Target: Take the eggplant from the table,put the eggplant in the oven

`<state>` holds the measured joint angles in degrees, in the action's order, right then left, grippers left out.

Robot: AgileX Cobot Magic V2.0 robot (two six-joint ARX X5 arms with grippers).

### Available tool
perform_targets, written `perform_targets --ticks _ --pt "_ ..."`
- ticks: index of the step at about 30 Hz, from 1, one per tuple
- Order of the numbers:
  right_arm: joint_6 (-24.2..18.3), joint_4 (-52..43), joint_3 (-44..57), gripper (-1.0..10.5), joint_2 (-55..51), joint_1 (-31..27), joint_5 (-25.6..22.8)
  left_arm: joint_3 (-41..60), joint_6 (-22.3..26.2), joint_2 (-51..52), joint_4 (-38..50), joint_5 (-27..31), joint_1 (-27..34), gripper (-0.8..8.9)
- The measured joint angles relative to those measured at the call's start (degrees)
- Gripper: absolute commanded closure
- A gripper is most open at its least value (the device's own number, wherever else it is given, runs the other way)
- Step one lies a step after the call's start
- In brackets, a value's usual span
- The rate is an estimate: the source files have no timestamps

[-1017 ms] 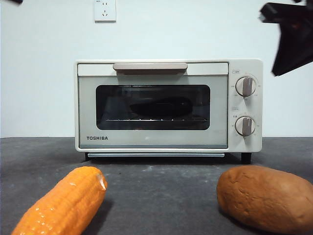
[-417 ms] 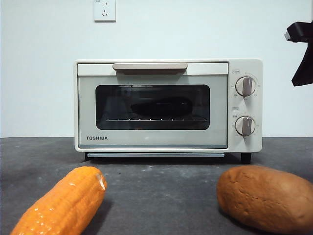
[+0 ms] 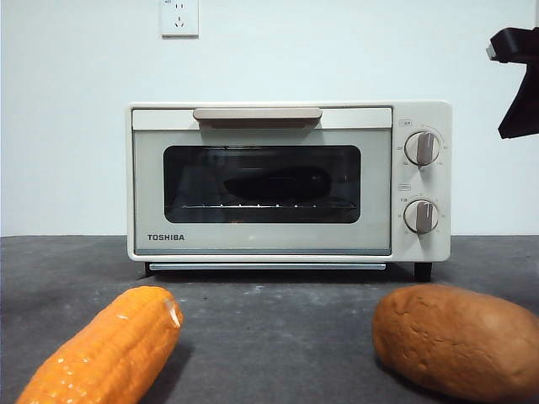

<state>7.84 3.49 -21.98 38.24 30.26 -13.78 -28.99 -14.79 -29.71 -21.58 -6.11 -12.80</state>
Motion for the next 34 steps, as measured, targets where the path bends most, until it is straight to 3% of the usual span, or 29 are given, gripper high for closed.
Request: perform_targets --ticks 5,9,17,22,34 --pt "0.0 -0.1 0.0 9.4 0.0 0.0 0.0 0.0 0.4 1.3 -1.5 0.6 0.0 8.07" --pt "0.0 -0.2 0.0 9.4 0.0 0.0 0.0 0.7 5.3 8.2 -0.9 1.6 1.3 8.07" --pt "0.0 -0.3 0.0 9.4 0.0 0.0 0.0 13.2 12.0 22.4 14.3 3.4 8.3 8.07" --pt "0.0 -0.3 0.0 9.4 0.0 0.0 0.0 20.6 12.8 29.4 15.8 3.4 11.9 8.07" --pt "0.1 -0.3 0.0 9.4 0.0 0.0 0.0 27.2 12.8 29.4 15.5 3.4 13.9 8.07"
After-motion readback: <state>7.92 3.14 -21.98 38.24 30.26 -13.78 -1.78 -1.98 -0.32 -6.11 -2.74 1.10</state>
